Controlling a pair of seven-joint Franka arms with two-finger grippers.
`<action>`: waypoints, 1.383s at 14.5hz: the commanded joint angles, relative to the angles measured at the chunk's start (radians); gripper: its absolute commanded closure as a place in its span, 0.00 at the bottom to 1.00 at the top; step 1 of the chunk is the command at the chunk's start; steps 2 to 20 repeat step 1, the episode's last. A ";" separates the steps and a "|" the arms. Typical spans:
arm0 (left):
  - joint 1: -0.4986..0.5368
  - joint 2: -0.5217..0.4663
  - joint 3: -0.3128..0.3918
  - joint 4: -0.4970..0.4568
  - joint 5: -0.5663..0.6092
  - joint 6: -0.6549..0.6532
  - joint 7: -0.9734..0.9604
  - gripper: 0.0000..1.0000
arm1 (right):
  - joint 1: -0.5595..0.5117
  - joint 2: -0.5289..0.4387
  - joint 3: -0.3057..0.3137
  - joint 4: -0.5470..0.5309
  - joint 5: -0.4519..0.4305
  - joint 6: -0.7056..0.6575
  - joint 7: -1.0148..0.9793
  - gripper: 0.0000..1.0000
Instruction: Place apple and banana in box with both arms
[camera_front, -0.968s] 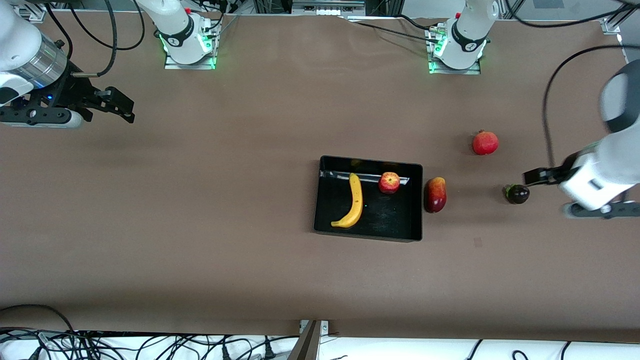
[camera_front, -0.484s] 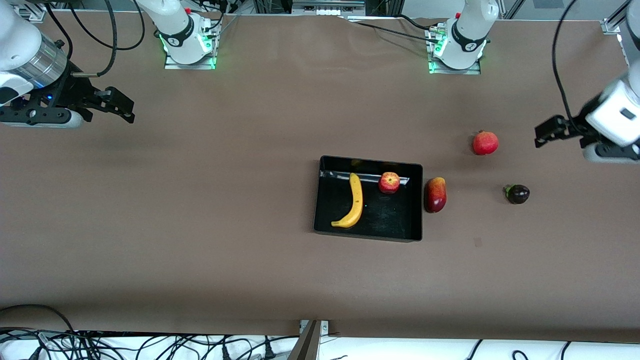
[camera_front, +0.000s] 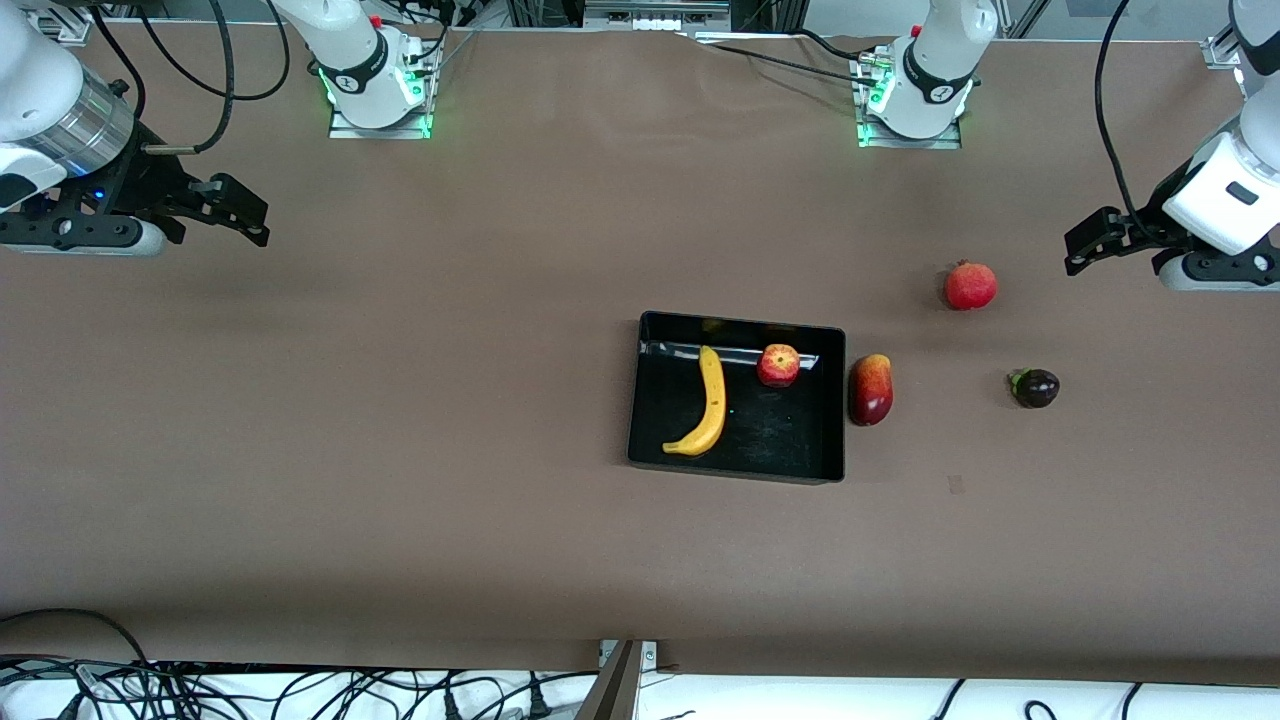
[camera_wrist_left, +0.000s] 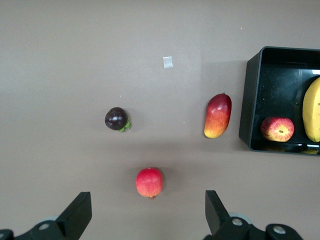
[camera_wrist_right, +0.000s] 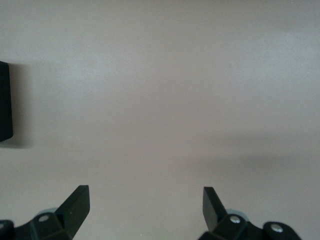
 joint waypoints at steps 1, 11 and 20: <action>-0.004 -0.007 0.006 0.031 -0.015 -0.041 -0.002 0.00 | -0.009 -0.001 0.008 0.009 0.017 0.000 0.008 0.00; -0.004 -0.007 0.006 0.031 -0.015 -0.041 -0.002 0.00 | -0.009 -0.001 0.008 0.009 0.017 0.000 0.008 0.00; -0.004 -0.007 0.006 0.031 -0.015 -0.041 -0.002 0.00 | -0.009 -0.001 0.008 0.009 0.017 0.000 0.008 0.00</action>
